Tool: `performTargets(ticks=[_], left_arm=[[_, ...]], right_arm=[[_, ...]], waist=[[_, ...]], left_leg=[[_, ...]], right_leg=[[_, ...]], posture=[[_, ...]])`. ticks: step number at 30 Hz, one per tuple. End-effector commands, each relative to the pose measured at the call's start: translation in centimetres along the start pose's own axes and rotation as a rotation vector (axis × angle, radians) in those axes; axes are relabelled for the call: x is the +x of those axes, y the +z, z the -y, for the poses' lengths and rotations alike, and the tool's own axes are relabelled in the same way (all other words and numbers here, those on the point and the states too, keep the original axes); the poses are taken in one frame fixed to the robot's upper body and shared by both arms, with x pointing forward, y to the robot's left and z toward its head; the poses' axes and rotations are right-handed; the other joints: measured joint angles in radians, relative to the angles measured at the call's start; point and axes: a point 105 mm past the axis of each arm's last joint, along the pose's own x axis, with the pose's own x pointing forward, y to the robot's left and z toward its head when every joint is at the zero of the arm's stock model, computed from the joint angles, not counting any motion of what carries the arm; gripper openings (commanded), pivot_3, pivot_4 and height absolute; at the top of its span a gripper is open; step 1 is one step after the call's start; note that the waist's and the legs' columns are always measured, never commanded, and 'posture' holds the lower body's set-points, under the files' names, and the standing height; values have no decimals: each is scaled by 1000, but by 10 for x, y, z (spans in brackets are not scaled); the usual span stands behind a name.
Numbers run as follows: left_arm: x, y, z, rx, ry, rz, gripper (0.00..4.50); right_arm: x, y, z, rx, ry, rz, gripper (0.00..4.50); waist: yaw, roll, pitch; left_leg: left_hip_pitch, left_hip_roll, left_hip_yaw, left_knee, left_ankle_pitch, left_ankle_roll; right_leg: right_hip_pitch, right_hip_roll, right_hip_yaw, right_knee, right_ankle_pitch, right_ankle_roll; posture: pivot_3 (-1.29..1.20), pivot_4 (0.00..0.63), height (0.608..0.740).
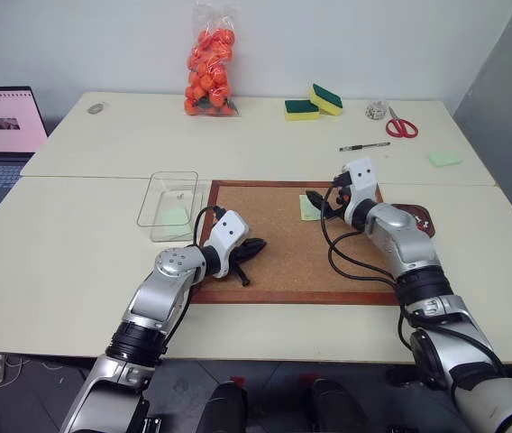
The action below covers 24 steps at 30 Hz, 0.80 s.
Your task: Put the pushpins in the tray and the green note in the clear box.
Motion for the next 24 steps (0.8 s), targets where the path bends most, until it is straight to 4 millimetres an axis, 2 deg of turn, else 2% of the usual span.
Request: performTargets(ticks=[1,4,7,10,12,16,24], left_arm=[[-1,-7,7,3,-29,-31,43],[-1,-6,8,5,-34,-30,43],[-1,-6,9,6,-38,-30,0],[0,-6,10,7,-39,-29,0],[-1,-6,10,7,-38,-29,0],[-2,-6,10,7,-37,-31,0],[-3,-7,11,8,-38,-34,0]], right_arm=[[8,17,-1,-29,8,53,4500],[14,16,-4,-17,8,52,4500],[19,14,-7,-19,7,46,3979],[22,13,-9,-22,5,41,3258],[23,12,-9,-26,2,36,2956],[25,9,-6,-38,-21,18,2036],[27,6,-7,-57,-21,1,486]], waist=[[-1,0,0],[-3,0,0],[-5,0,0],[-5,0,0],[-5,0,0],[-6,0,0],[-7,0,0]], left_leg=[[0,0,0,0,0,0],[0,0,0,0,0,0],[0,0,0,0,0,0],[0,0,0,0,0,0],[0,0,0,0,0,0],[0,0,0,0,0,0],[0,0,0,0,0,0]], right_leg=[[0,0,0,0,0,0],[0,0,0,0,0,0],[0,0,0,0,0,0],[0,0,0,0,0,0],[0,0,0,0,0,0],[0,0,0,0,0,0],[0,0,0,0,0,0]], posture=[[0,150,740],[0,150,740],[0,150,740],[0,150,740],[0,150,740],[0,150,740],[0,150,740]])
